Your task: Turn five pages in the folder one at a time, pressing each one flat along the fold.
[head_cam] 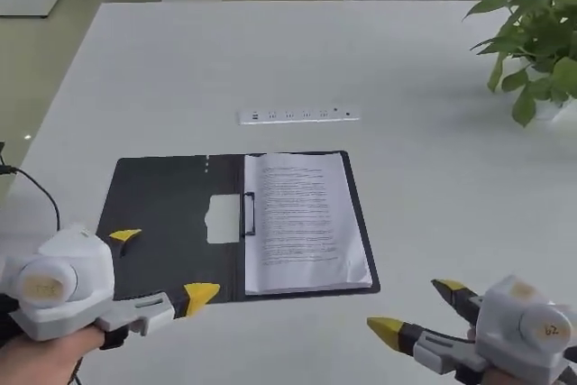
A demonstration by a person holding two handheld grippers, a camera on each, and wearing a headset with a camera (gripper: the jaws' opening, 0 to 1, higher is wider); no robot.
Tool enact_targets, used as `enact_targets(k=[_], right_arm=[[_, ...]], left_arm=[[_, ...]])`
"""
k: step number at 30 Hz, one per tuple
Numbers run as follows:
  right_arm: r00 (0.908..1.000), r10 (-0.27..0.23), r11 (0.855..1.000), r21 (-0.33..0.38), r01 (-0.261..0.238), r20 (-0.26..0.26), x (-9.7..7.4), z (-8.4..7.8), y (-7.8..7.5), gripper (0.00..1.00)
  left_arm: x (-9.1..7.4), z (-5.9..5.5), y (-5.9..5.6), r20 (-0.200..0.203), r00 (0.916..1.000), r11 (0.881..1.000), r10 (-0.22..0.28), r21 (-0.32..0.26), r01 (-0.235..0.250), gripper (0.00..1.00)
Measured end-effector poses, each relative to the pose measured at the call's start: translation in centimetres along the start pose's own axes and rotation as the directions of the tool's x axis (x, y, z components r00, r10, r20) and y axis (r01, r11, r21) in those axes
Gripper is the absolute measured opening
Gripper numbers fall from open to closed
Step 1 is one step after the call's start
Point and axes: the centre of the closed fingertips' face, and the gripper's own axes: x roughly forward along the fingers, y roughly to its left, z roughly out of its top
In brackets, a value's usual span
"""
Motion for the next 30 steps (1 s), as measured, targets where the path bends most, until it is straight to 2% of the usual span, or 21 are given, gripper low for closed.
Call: enact_targets(k=[7, 12, 16, 25, 28, 30], right_arm=[[1.0000, -0.003, 1.000, 0.011, 0.003, -0.005, -0.1, -0.2, -0.1, 0.78], [0.9999, -0.011, 1.000, 0.017, 0.011, -0.006, -0.4, -0.3, -0.5, 0.78], [0.9998, -0.020, 0.999, 0.031, 0.020, 0.001, -0.5, -0.1, -0.7, 0.78], [0.9999, -0.015, 0.999, 0.031, 0.015, -0.008, -0.4, -0.4, -0.8, 0.78], [0.9999, -0.012, 0.999, 0.030, 0.012, -0.008, -0.3, -0.5, -0.9, 0.78], [0.9999, -0.010, 0.999, 0.031, 0.011, -0.011, -0.1, -0.6, -1.0, 0.78]], left_arm=[[2.4, 1.0, -1.2, -0.008, 0.9976, 0.997, -0.069, 0.038, 0.070, 0.83], [4.3, 2.0, -2.7, -0.006, 0.9922, 0.991, -0.124, 0.057, 0.124, 0.83], [5.8, 2.7, -3.5, -0.013, 0.9856, 0.982, -0.169, 0.084, 0.169, 0.82], [9.6, 3.6, -6.4, -0.043, 0.9669, 0.958, -0.252, 0.130, 0.255, 0.81], [11.0, 4.1, -7.4, -0.035, 0.9582, 0.949, -0.284, 0.133, 0.286, 0.81], [12.0, 4.2, -7.5, -0.031, 0.9555, 0.947, -0.293, 0.128, 0.295, 0.81]])
